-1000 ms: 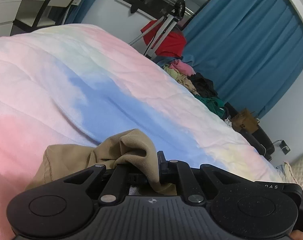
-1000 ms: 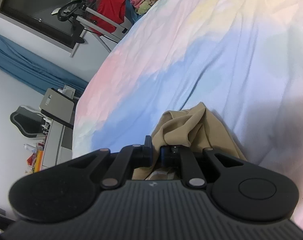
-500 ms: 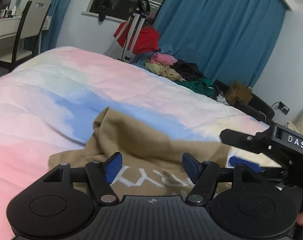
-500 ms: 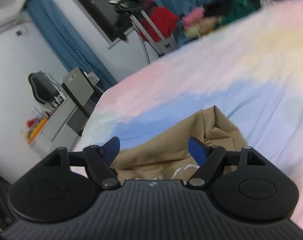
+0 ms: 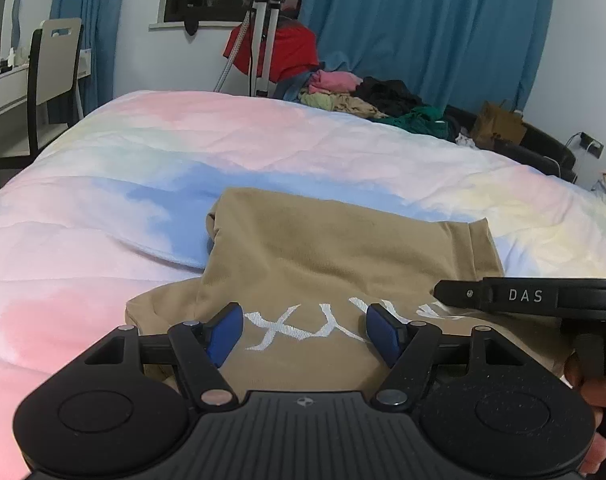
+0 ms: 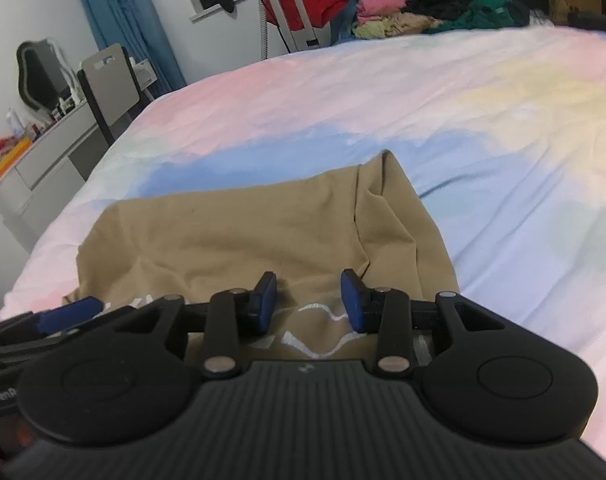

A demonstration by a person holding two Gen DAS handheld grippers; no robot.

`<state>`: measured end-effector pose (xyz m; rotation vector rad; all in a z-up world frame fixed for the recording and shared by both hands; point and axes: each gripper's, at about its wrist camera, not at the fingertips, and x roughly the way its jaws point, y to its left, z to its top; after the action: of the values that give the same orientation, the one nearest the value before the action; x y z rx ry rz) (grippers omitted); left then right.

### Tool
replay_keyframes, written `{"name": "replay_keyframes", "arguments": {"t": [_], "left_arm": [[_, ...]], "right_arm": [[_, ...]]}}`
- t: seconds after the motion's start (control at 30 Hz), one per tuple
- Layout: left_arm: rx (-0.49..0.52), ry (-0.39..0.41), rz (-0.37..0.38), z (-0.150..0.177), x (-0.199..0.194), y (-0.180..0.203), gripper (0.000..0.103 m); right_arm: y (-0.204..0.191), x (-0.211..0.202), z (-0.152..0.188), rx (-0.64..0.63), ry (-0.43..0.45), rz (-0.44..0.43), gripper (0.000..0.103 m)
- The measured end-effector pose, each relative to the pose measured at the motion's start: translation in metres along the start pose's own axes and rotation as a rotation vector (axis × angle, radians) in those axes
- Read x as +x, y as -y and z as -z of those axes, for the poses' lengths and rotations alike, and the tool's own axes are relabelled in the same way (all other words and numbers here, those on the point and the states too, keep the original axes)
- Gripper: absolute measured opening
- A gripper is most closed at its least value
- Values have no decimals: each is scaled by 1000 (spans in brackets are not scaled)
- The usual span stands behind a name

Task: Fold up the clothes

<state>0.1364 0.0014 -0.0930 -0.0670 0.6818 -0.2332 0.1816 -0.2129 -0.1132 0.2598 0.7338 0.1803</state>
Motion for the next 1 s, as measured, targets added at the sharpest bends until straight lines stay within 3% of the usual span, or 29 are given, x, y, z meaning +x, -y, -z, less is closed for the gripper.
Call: {"name": "replay_keyframes", "arguments": {"t": [0.4, 0.53, 0.7, 0.9, 1.0], "left_arm": [[5, 70, 2, 14, -76, 19, 70], [1, 77, -29, 23, -89, 22, 70], [-15, -12, -50, 33, -68, 15, 72], [-83, -38, 8, 36, -82, 8, 71], [-246, -82, 149, 40, -94, -7, 73]], "right_arm": [[-17, -95, 21, -51, 113, 16, 40], [-17, -92, 29, -35, 110, 22, 39], [-15, -66, 43, -51, 42, 47, 38], [-9, -64, 46, -16, 24, 34, 37], [-9, -65, 46, -7, 19, 30, 37]]}}
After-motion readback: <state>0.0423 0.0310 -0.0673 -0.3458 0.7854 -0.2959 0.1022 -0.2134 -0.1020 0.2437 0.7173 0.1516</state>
